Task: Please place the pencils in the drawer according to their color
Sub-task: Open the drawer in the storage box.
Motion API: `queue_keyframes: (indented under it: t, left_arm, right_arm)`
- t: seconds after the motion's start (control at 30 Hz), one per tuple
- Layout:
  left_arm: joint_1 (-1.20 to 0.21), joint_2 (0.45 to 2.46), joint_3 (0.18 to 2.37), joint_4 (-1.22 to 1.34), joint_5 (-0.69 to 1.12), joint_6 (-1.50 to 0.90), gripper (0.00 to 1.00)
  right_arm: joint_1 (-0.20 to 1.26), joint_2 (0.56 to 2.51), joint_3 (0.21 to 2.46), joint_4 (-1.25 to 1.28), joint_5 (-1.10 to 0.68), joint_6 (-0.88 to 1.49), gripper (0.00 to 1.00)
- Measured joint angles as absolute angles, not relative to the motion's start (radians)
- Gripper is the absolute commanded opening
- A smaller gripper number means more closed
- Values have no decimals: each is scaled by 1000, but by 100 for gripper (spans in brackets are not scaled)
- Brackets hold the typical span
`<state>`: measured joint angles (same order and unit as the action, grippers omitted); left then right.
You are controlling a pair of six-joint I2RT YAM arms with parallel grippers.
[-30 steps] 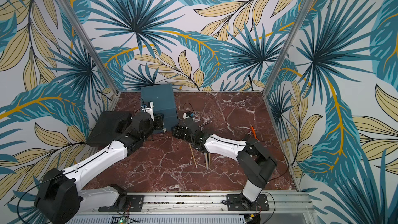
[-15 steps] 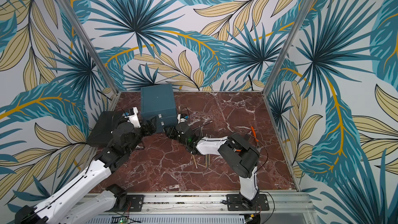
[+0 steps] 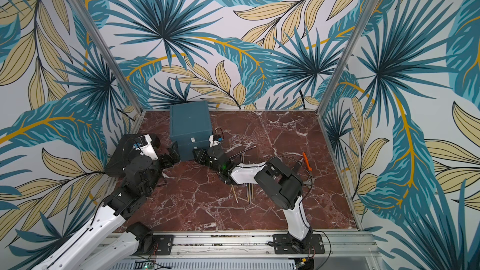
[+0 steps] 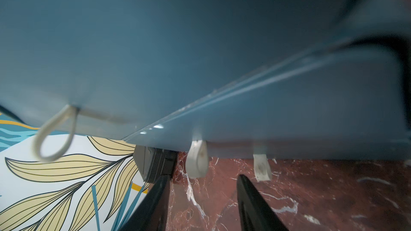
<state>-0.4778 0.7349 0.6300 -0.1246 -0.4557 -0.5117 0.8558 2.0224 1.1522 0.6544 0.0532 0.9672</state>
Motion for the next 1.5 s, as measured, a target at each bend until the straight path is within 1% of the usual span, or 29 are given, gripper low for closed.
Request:
queue_keyframes:
  t: [0.13,0.2,0.37,0.47,0.77,1.07,1.5]
  left_arm:
    - [-478,737,630,-125,-461,-506,100]
    - [-478,741,630,-125,-462,-505,100]
    - [-478,741,630,-128,-465,-506,100]
    - [-478,741,630,-132,-464,-506,100]
    - [-478,741,630,-133,-464,-506,100]
    - [-478,742,630,-139,-464,-511,100]
    - [-478,759,630,-138,-449,-514,100]
  right_arm:
    - [856,2036,1174,654,60,970,43]
    - [856,2040,1182,654,59,973,37]
    - [855,2041,1188,654,64,974,27]
    - [855,2041,1188,653,74,976,18]
    - [854,2041,1188,650,77,982,0]
    - [855,2031,1141,672,81,979,0]
    - [907,1873,993,628,81,975,0]
